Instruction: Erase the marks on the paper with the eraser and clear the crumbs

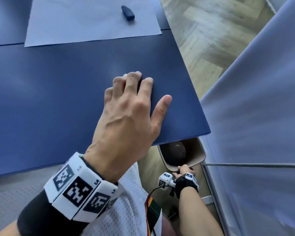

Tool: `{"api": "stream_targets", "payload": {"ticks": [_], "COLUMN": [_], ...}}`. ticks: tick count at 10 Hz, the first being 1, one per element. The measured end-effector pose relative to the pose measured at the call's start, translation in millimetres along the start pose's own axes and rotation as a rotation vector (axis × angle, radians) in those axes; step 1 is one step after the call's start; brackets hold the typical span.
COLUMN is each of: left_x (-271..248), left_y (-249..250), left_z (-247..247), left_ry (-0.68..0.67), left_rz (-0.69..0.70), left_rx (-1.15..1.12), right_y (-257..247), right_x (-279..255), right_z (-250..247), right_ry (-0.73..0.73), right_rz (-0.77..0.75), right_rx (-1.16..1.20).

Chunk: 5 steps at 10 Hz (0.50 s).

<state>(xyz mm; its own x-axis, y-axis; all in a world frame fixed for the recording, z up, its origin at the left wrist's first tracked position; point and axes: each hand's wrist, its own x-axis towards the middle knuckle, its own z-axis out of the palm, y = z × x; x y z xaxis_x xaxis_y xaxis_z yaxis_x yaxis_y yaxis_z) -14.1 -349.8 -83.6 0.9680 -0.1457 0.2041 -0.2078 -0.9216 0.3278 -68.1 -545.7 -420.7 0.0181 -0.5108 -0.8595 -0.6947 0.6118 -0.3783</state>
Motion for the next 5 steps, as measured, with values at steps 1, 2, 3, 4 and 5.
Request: {"api": "stream_targets", "payload": {"ticks": [1, 2, 3, 4, 5], "left_x": [-0.2, -0.4, -0.2, 1.7, -0.5], "left_y": [1.2, 1.9, 4.9, 2.4, 2.1], "left_z": [0.6, 4.2, 4.2, 8.0, 6.3], "left_ry": [0.008, 0.032, 0.018, 0.036, 0.012], "left_rz": [0.009, 0.011, 0.004, 0.022, -0.003], "left_rx": [0.051, 0.076, 0.090, 0.109, 0.124], "right_y": [18.1, 28.0, 40.8, 46.4, 46.5], "right_x": [28.5, 45.8, 66.9, 78.6, 90.9], "right_z": [10.5, 13.2, 6.7, 3.5, -15.4], "right_ry": [-0.019, -0.015, -0.027, -0.083, -0.058], "right_rz": [-0.003, -0.009, -0.008, 0.017, 0.050], "right_rx": [-0.071, -0.157, -0.195, -0.184, -0.263]}}
